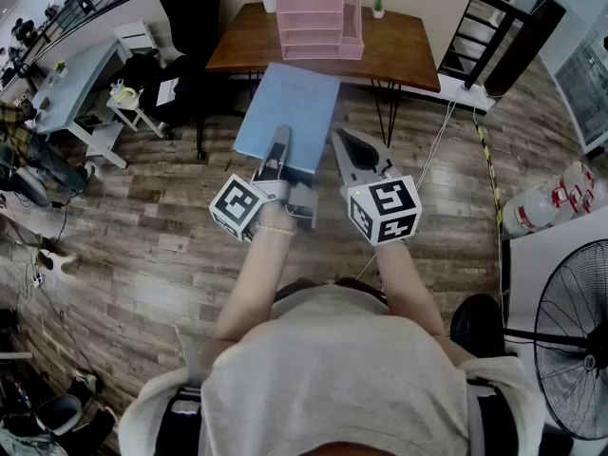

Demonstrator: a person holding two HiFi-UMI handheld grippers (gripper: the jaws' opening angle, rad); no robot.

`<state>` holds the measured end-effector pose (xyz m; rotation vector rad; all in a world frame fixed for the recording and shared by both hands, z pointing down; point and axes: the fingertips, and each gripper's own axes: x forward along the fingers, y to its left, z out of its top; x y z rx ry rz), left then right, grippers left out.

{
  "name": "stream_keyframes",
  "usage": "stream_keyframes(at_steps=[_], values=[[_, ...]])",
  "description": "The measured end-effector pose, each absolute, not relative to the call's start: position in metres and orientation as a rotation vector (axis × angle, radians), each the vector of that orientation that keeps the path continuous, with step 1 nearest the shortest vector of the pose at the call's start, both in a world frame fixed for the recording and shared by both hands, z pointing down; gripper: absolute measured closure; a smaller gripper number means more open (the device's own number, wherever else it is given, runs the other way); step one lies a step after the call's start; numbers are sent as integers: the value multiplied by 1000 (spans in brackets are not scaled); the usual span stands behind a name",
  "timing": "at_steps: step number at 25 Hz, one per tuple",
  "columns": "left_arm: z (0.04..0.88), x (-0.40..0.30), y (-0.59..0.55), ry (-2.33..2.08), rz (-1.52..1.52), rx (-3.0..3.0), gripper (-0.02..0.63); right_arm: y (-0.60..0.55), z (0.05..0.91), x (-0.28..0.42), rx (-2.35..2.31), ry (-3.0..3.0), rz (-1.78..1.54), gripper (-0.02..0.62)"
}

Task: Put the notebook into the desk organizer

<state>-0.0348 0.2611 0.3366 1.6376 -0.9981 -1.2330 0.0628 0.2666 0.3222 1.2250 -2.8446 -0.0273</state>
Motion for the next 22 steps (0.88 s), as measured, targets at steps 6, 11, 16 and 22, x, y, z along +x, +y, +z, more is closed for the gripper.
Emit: stream_keyframes(at_steps=[6,11,16,22], values=[[333,-35,254,-993,-1232,1655,546,264,322,62,1214,-2828,-55,597],[342,-32,251,-1000,-1223,1636,546,262,330,63,1180,-2828,-43,597],[345,-27,246,-1021,-1220,1642,546,258,328,66,1152,-2866,-39,595],[351,-14,242,-1044,-1206,1647,541,248,330,82,1143,-2901,14,595]])
